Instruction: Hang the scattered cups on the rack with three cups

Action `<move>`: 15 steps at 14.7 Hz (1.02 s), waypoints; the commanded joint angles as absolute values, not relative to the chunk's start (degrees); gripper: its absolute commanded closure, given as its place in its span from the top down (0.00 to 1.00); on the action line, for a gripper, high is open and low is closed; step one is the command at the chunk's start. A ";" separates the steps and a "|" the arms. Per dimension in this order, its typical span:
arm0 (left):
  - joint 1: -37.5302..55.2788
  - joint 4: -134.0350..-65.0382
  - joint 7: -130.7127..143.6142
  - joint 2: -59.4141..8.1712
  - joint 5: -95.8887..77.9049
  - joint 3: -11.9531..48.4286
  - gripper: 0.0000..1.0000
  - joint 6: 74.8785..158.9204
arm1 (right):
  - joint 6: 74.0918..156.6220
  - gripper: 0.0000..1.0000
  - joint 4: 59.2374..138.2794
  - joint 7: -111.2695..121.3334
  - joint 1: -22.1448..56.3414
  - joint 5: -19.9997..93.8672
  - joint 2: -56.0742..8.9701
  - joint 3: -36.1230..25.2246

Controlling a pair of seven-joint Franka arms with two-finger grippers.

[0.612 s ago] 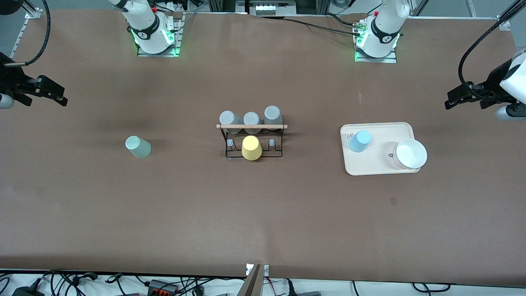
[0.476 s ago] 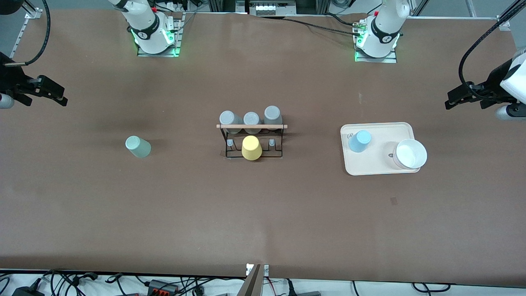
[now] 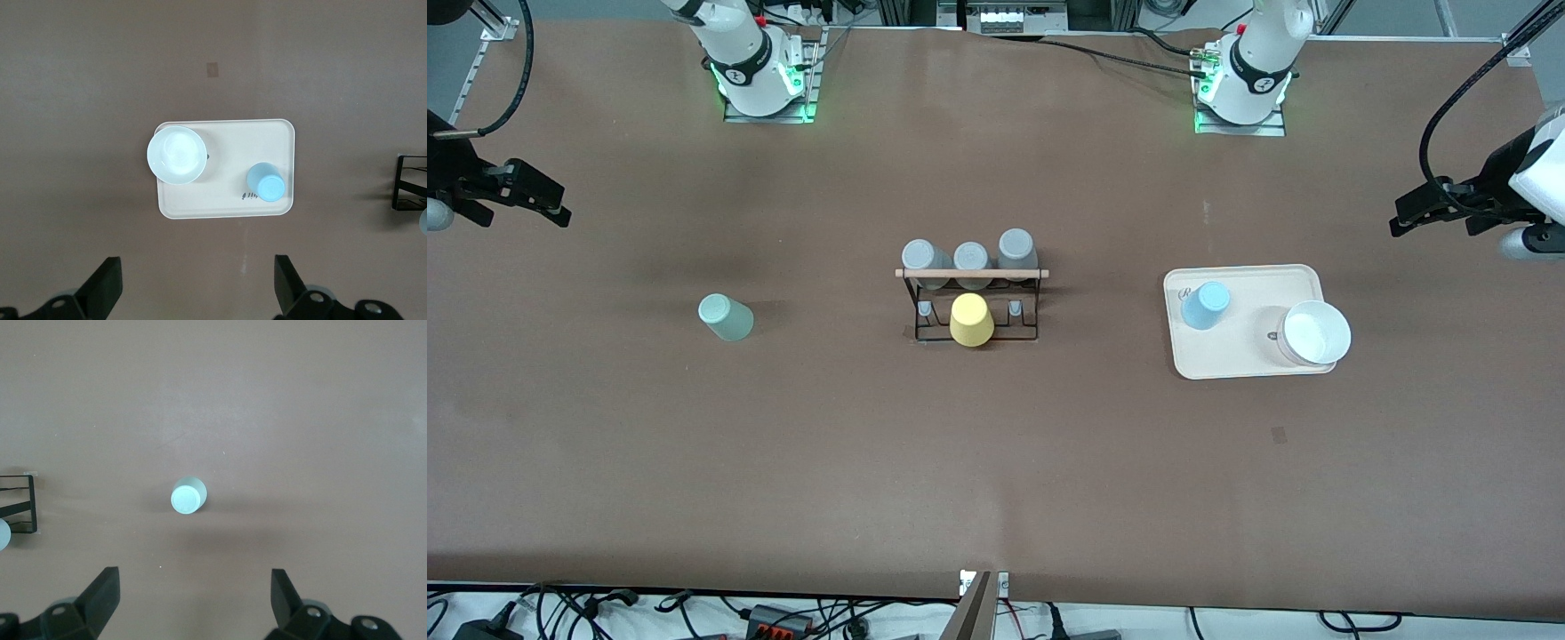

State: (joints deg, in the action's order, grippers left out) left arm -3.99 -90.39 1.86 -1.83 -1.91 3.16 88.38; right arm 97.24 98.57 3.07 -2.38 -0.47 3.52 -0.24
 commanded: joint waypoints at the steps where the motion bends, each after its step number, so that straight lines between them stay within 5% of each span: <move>1: -4.31 -90.44 1.06 -1.93 -2.99 3.43 1.00 87.98 | 97.03 1.00 99.23 3.96 -3.25 -0.53 4.31 0.61; 5: -3.61 -97.88 1.76 -2.29 -5.18 3.69 1.00 94.54 | 96.94 1.00 98.70 3.96 -3.16 -0.53 3.69 0.61; 11: -3.52 -116.87 9.13 -3.77 -5.36 9.40 1.00 118.61 | 96.86 1.00 98.52 4.66 -2.99 -0.70 3.16 0.53; 15: -3.43 -121.20 16.07 -9.83 -5.27 13.79 1.00 131.02 | 96.77 1.00 98.53 4.75 -2.99 -0.88 2.81 0.53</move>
